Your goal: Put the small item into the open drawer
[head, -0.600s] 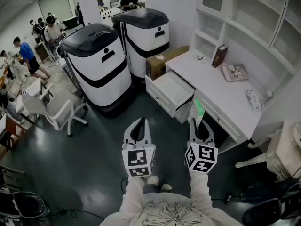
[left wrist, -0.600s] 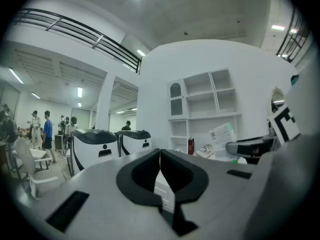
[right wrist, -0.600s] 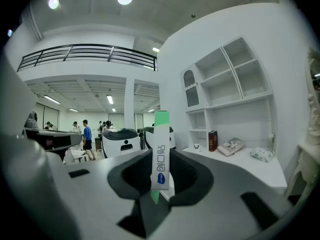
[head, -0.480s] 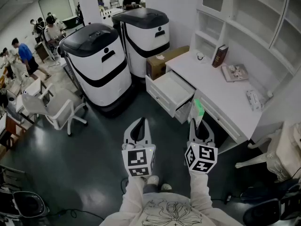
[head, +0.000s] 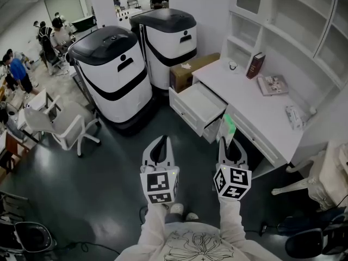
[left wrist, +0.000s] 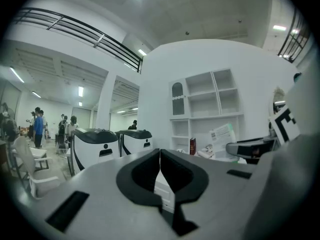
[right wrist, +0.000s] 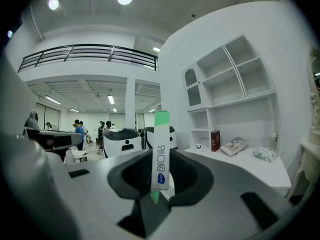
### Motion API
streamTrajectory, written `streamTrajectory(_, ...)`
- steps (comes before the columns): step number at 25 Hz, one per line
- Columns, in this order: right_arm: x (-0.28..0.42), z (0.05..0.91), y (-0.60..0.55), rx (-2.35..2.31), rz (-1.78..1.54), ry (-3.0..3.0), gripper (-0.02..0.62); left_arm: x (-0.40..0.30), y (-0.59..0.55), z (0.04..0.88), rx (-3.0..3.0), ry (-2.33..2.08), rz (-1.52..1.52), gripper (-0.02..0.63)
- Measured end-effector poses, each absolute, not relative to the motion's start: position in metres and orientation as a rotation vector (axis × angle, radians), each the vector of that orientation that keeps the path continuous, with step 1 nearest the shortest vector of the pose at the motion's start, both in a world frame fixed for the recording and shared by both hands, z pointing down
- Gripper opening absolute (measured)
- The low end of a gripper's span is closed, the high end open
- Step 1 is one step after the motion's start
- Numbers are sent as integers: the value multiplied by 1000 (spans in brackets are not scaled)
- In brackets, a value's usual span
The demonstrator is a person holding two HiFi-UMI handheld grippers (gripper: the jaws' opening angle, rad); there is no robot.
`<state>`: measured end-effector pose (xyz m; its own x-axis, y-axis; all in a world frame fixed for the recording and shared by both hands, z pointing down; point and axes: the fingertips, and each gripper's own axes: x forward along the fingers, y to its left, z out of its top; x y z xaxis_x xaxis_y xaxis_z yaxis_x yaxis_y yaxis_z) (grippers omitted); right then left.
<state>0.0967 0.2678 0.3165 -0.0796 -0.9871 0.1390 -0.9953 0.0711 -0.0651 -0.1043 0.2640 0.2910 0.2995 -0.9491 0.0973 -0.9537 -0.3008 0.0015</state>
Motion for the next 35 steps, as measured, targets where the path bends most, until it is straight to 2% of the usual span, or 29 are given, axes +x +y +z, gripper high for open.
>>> streamTrajectory(21,74,345,212,2133,315,-2179,94,-132,200,320,2482,-1741,169,6)
streamTrajectory(35,103,359,104,2105,343,-2188,94,-103,97,336,2459,-1749,206,6)
